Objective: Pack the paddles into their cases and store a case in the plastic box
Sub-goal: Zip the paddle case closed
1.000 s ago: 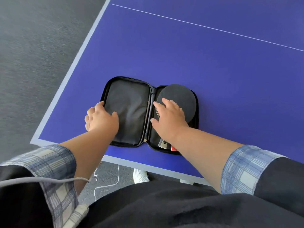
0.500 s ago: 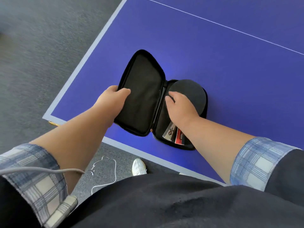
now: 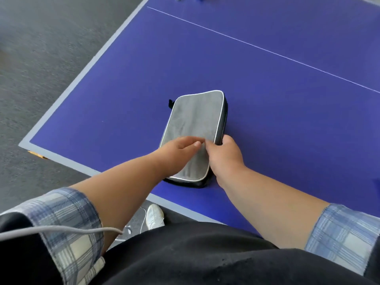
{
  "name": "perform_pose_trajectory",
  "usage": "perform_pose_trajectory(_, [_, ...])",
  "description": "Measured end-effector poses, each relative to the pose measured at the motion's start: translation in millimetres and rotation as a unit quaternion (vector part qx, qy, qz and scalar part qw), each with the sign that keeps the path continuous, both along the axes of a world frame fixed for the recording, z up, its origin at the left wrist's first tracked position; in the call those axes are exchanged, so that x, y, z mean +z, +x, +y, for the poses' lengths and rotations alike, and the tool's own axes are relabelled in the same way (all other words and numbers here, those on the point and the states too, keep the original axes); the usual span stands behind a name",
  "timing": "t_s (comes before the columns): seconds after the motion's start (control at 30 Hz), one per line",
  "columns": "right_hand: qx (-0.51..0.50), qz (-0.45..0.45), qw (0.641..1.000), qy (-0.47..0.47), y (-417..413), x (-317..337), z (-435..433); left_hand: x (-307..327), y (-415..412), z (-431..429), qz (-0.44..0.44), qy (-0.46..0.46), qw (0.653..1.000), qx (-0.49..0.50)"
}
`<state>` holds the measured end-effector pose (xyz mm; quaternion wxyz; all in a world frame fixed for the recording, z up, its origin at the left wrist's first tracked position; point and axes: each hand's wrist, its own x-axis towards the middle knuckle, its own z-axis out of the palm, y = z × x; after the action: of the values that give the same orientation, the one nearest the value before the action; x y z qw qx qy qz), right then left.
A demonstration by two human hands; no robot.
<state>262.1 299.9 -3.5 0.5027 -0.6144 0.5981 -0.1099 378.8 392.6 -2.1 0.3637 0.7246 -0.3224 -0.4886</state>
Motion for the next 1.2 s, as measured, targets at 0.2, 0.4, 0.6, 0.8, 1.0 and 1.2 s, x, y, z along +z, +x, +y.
perform_pose_trajectory(0.2, [0.054, 0.069, 0.995, 0.041, -33.6, -35.5, -32.4, -39.5, 10.9, 6.3, -0.219, 0.058, 0.961, 0.16])
perform_pose_trajectory(0.4, [0.224, 0.18, 0.945, -0.156, -17.8, -33.8, -38.6, -72.1, 31.5, 45.4, -0.184, 0.155, 0.951, 0.194])
perform_pose_trajectory(0.6, [0.503, 0.212, 0.796, -0.26, 36.0, -46.7, -34.8, -79.9, 33.9, 52.9, -0.217, 0.141, 0.963, 0.071])
perform_pose_trajectory(0.8, [0.498, 0.287, 0.769, -0.281, 39.2, -83.4, -31.7, -83.9, 46.0, 72.7, -0.221, 0.142, 0.965, 0.013])
perform_pose_trajectory(1.0, [0.493, 0.299, 0.772, -0.269, 40.0, -82.9, -32.4, -85.6, 44.3, 82.0, -0.241, 0.144, 0.96, 0.0])
perform_pose_trajectory(1.2, [0.494, 0.305, 0.771, -0.264, 42.7, -83.4, -33.0, -76.5, 32.8, 82.2, -0.276, 0.178, 0.945, -0.011])
